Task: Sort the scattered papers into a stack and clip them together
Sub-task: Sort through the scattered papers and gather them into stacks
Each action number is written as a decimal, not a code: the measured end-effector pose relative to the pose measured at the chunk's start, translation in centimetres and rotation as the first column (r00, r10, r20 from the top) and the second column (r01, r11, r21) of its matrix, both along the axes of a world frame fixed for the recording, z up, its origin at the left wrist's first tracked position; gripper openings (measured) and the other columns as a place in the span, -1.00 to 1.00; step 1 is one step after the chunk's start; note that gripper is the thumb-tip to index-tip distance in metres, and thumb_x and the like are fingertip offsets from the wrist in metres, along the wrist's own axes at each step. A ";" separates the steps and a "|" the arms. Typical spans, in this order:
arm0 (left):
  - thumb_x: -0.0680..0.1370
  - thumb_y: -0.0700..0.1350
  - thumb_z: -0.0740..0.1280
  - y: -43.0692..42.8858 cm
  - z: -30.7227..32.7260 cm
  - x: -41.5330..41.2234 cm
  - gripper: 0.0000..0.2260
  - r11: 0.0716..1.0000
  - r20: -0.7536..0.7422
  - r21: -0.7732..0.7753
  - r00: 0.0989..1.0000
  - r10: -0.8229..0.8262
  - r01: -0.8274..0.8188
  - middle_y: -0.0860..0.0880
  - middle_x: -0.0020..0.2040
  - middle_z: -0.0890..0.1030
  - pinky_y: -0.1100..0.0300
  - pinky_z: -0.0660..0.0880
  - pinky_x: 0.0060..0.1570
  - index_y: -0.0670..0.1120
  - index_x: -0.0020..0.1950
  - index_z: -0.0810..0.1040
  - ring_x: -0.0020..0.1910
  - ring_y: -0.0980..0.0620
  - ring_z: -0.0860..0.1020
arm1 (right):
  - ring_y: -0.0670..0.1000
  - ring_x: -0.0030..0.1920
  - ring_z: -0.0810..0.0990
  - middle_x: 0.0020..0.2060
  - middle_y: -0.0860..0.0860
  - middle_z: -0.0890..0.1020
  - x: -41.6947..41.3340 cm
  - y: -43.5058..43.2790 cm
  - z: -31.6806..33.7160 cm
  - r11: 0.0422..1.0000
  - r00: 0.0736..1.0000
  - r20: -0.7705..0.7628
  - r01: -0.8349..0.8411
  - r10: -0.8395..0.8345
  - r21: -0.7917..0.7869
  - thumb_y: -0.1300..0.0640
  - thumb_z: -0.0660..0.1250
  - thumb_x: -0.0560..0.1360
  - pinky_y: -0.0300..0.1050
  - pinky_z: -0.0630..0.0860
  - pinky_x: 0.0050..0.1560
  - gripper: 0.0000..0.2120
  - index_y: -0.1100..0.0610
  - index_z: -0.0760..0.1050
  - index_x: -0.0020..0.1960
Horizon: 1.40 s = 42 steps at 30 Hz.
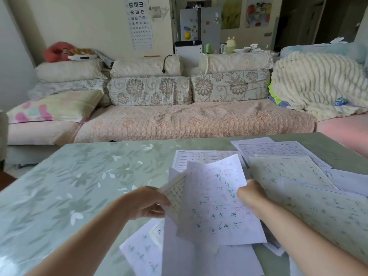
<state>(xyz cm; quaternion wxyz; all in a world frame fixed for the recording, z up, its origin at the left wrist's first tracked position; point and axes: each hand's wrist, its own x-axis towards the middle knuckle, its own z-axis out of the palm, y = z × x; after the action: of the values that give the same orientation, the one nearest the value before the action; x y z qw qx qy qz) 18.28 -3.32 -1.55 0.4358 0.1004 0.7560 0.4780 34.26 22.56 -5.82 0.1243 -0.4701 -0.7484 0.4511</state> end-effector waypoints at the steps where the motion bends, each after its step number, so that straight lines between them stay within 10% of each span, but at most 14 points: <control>1: 0.51 -0.32 0.31 -0.7 0.3 0.3 -0.81 0.998 0.058 0.005 0.996 -0.062 0.062 -0.24 0.02 0.67 0.07 0.61 -0.12 -0.27 0.11 0.58 -0.14 -0.11 0.66 | 0.07 -0.28 0.48 -0.18 0.09 0.55 -0.1 -0.6 0.1 1.000 1.000 0.009 -0.015 0.015 0.021 0.31 0.16 0.43 -0.22 0.33 -0.36 -0.69 0.26 0.47 0.14; 9: 0.59 0.22 0.17 -1.7 0.4 0.7 -0.49 0.995 0.170 0.020 0.980 -0.103 0.101 -0.17 -0.02 0.70 0.07 0.61 -0.08 -0.19 0.11 0.63 -0.11 -0.10 0.68 | 0.09 -0.17 0.56 -0.10 0.07 0.59 0.2 -3.4 0.3 0.982 0.983 0.091 -0.165 0.156 0.096 0.28 0.14 0.43 -0.19 0.41 -0.30 -0.66 0.09 0.45 0.16; 19: 0.46 -0.19 0.48 -0.3 -1.4 0.2 -0.81 1.000 -0.314 0.003 0.949 0.029 -0.029 -0.05 -0.06 0.69 0.14 0.57 -0.08 -0.08 0.06 0.64 -0.08 -0.03 0.66 | 0.05 -0.37 0.44 -0.37 0.01 0.50 0.6 -3.7 1.5 0.981 0.985 0.003 -0.173 0.174 0.089 0.15 0.31 0.42 -0.13 0.30 -0.28 -0.94 0.12 0.48 -0.22; 23: 0.47 -0.22 0.47 -2.4 -0.6 0.1 -0.82 0.988 -0.280 0.151 0.956 0.084 -0.043 -0.08 -0.06 0.72 -0.07 0.59 0.05 -0.10 0.06 0.64 -0.06 -0.11 0.69 | -0.01 -0.09 0.58 -0.03 0.02 0.68 0.5 -2.5 2.5 0.976 0.964 -0.184 -0.208 0.193 -0.069 -0.06 0.42 0.47 -0.14 0.46 -0.08 -0.77 0.08 0.55 0.00; 27: 0.51 -0.18 0.44 -3.2 0.1 1.0 -0.80 0.977 -0.212 0.208 0.973 0.088 -0.043 -0.14 -0.05 0.71 -0.09 0.60 0.00 -0.14 0.12 0.61 -0.06 -0.18 0.68 | 0.04 0.07 0.66 0.05 0.01 0.71 0.1 -3.1 3.1 0.969 0.901 -0.408 -0.212 0.144 -0.126 0.20 0.41 0.53 0.06 0.56 0.20 -0.80 0.10 0.60 0.15; 35: 0.67 -0.02 0.13 -2.5 1.4 1.5 -0.66 0.890 0.100 0.344 0.954 0.282 -0.299 -0.19 -0.22 0.67 0.11 0.56 -0.29 -0.24 0.00 0.57 -0.29 -0.11 0.64 | 0.20 -0.06 0.68 -0.10 0.16 0.72 -0.3 -2.9 3.1 0.999 0.917 -0.397 0.039 -0.021 0.038 0.17 0.43 0.49 0.01 0.59 -0.07 -0.95 0.15 0.61 -0.13; 42: 0.66 -0.04 0.17 -3.1 1.7 -0.3 -0.71 0.853 0.039 0.359 0.919 0.392 -0.379 -0.16 -0.20 0.69 0.09 0.63 -0.38 -0.23 0.07 0.57 -0.28 -0.09 0.66 | 0.21 0.13 0.64 0.06 0.12 0.71 0.4 -1.6 4.0 0.987 0.909 -0.393 -0.162 0.141 -0.022 0.20 0.35 0.57 0.06 0.56 0.12 -0.88 0.05 0.63 0.05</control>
<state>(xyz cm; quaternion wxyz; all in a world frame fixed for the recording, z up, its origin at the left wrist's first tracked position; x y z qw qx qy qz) 17.95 -6.41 0.14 0.2920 0.0335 0.6680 0.6836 34.69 20.94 -1.86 0.2228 -0.3145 -0.7304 0.5639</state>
